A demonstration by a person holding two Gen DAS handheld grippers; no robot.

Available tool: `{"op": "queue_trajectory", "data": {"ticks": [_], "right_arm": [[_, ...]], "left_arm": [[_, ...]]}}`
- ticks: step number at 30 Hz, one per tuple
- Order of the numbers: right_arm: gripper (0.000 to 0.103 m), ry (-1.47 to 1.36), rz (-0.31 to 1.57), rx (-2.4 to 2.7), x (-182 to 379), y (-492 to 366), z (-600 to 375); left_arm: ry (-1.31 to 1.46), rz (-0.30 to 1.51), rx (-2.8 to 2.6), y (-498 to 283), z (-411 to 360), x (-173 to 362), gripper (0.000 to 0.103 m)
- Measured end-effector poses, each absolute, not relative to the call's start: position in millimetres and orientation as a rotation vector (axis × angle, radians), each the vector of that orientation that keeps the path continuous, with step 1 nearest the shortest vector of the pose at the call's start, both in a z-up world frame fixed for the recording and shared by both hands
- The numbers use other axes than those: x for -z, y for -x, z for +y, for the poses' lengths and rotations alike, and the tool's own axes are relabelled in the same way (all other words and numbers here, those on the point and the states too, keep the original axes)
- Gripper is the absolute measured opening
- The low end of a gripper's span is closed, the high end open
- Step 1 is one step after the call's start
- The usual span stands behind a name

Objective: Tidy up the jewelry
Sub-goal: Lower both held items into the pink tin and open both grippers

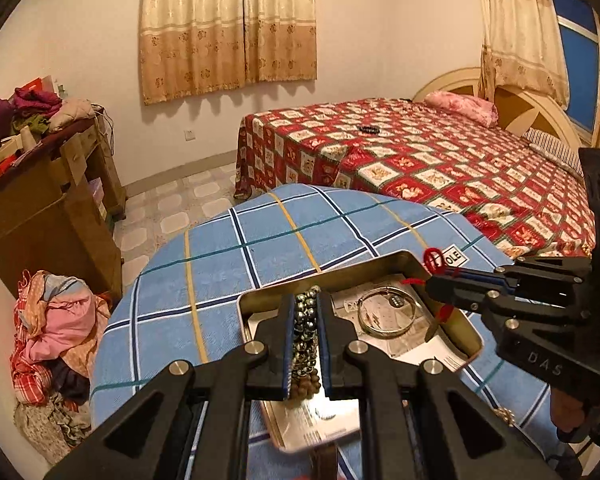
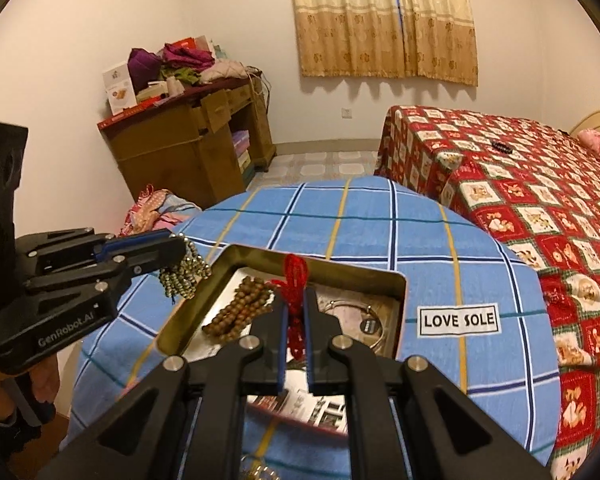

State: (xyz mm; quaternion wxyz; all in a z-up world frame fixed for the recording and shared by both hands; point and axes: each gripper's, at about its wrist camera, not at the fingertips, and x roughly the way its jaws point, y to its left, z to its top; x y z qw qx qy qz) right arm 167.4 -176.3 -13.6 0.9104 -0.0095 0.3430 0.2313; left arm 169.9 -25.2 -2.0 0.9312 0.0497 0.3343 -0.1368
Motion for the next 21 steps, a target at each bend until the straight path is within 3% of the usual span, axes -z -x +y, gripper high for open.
{"op": "queue_trajectory", "data": {"ticks": [19,21], "right_arm": [[0.01,0.04,0.794,-0.44,50,-195,-175],[0.014,0.051,0.786,-0.424,51,-194,-175]], "left_arm": [[-0.133,0.758,0.326,-197,-46,33,0.011],[-0.154,0.751,0.314,-196,-49,33,0.017]]}}
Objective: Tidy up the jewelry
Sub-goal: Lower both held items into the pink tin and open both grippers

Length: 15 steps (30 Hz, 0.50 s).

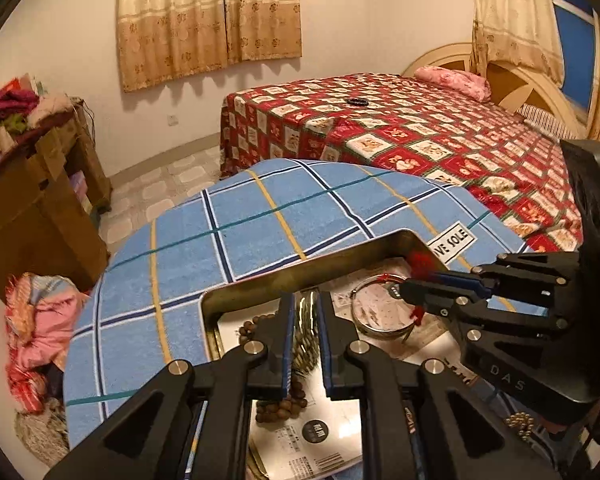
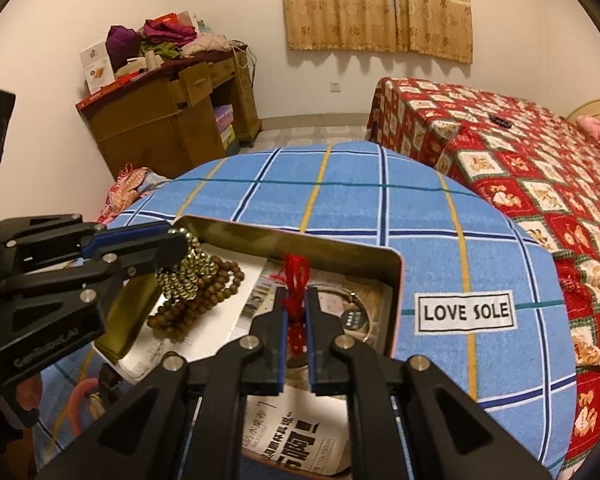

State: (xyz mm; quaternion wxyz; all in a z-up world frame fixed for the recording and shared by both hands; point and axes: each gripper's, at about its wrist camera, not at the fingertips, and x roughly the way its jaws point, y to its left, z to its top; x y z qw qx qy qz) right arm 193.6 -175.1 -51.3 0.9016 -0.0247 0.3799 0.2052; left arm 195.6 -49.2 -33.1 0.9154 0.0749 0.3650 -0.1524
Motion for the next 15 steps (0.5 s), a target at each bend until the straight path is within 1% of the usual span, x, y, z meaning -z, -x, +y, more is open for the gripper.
{"op": "queue_trajectory", "data": {"ticks": [1,2,3,4,5,6,15], "right_arm": [[0.02,0.048,0.789,-0.419,53,-194,-176],[0.025,0.041,0.793,-0.415,53,-194,-178],[0.038,0.034,0.793,-0.407,54,-195,-179],[0.051,0.03,0.79,-0.395,55,-195,-181],[0.055,0.024,0.783,-0.381,55,-194,-184],[0.057,0.017,0.777,-0.378,54,-193,-186],[0.058,-0.007,0.775,-0.352,52,-184,-196]], "left_arm": [[-0.161,0.753,0.307,-196,-50,33,0.039],[-0.163,0.752,0.293,-195,-49,34,0.055],[-0.163,0.747,0.278,-195,-48,33,0.085],[-0.157,0.729,0.258,-193,-45,33,0.091],[-0.145,0.714,0.249,-191,-42,31,0.091],[-0.138,0.717,0.257,-191,-40,31,0.091],[-0.095,0.742,0.241,-184,-17,35,0.091]]}}
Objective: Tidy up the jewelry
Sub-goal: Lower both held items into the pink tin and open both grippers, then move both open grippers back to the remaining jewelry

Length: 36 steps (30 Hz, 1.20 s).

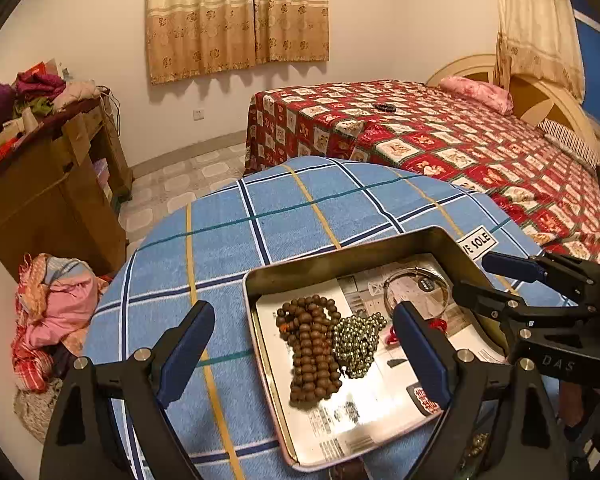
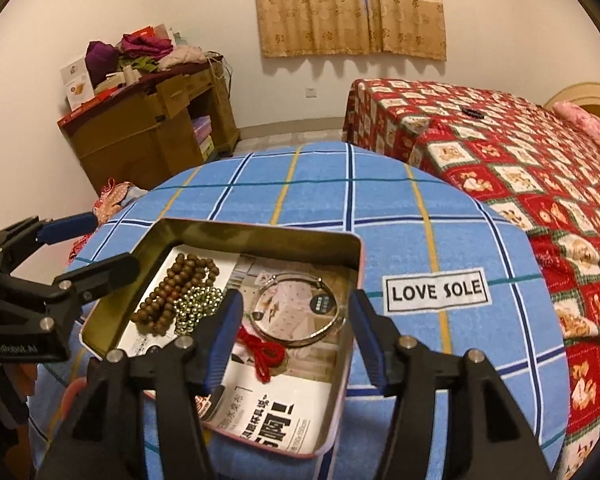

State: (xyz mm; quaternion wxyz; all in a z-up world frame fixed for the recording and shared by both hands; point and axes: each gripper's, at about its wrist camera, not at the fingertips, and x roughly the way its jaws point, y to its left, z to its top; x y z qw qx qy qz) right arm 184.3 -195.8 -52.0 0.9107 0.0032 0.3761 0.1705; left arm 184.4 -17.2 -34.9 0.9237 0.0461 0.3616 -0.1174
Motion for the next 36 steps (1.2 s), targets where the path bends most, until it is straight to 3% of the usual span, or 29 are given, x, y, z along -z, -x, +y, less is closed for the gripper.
{"op": "queue_trajectory", "data": {"ticks": [8,11,22,36], "right_arm": [[0.059,-0.023,0.769,-0.353,51,-168,-198],[0.065,-0.028,0.764,-0.351,49,-158,-199],[0.065,0.001,0.776,-0.335,56,-113,-204],[0.065,0.037,0.854,-0.287,89,-75,-226]], "left_arm": [[-0.076,0.74,0.22,-164,-4,40,0.091],[-0.06,0.738,0.207,-149,0,43,0.091],[-0.018,0.761,0.158,-89,9,67,0.091],[-0.025,0.798,0.146,-66,0,90,0.091]]}}
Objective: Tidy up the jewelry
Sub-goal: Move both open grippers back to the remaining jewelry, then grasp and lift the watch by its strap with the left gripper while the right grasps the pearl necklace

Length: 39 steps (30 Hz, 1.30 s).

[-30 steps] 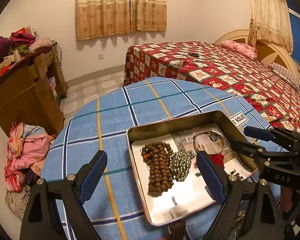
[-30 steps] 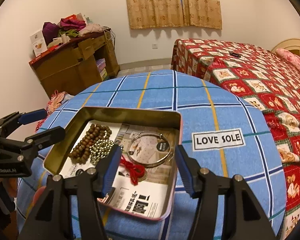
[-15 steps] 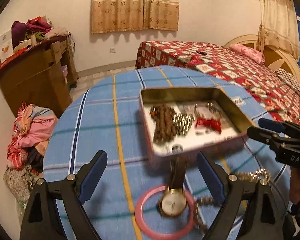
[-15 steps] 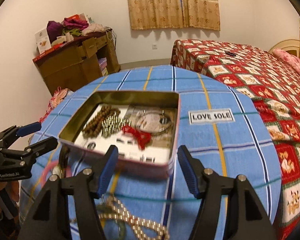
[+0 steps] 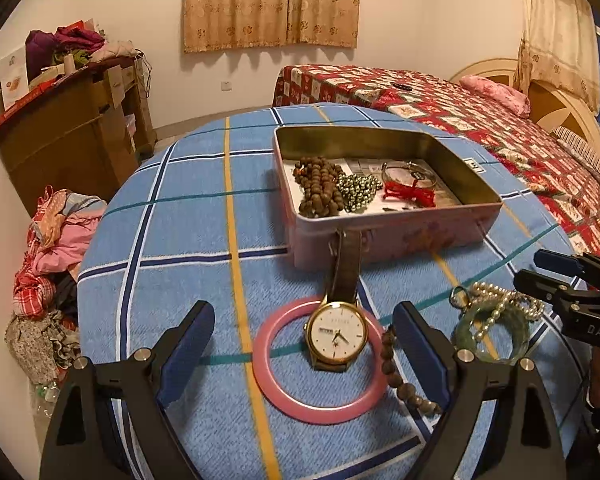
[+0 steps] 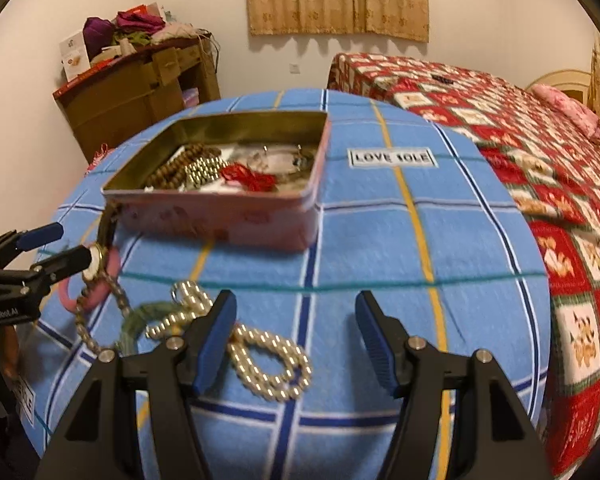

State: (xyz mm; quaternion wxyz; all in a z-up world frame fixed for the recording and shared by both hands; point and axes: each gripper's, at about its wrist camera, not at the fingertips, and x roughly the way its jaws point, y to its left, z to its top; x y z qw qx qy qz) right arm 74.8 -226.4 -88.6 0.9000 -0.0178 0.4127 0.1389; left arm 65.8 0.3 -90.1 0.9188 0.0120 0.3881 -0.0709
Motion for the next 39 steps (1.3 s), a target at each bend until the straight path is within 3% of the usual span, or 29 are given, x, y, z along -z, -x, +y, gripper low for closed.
{"op": "queue_trajectory", "data": {"ticks": [20,22,29,30,31,39], "right_arm": [[0.056,0.125,0.898,-0.361,102,-68,-211],[0.053,0.143,0.885,-0.354,103,-67,-208],[0.05,0.142,0.877,-0.356,102,-66,-207],[0.05,0.136,0.878,-0.354,102,-66,-207],[0.05,0.128,0.879,-0.351,102,-66,-206],[0.051,0.118,0.888,-0.355,100,-72,-205]], "left_arm": [[-0.05,0.798,0.195,-82,-16,94,0.089],[-0.049,0.804,0.204,-83,-16,96,0.073],[-0.04,0.818,0.236,-83,-15,98,0.048],[-0.04,0.815,0.241,-82,-15,98,0.037],[-0.044,0.813,0.241,-80,-15,98,0.032],[-0.033,0.813,0.25,-74,-15,99,0.027]]}}
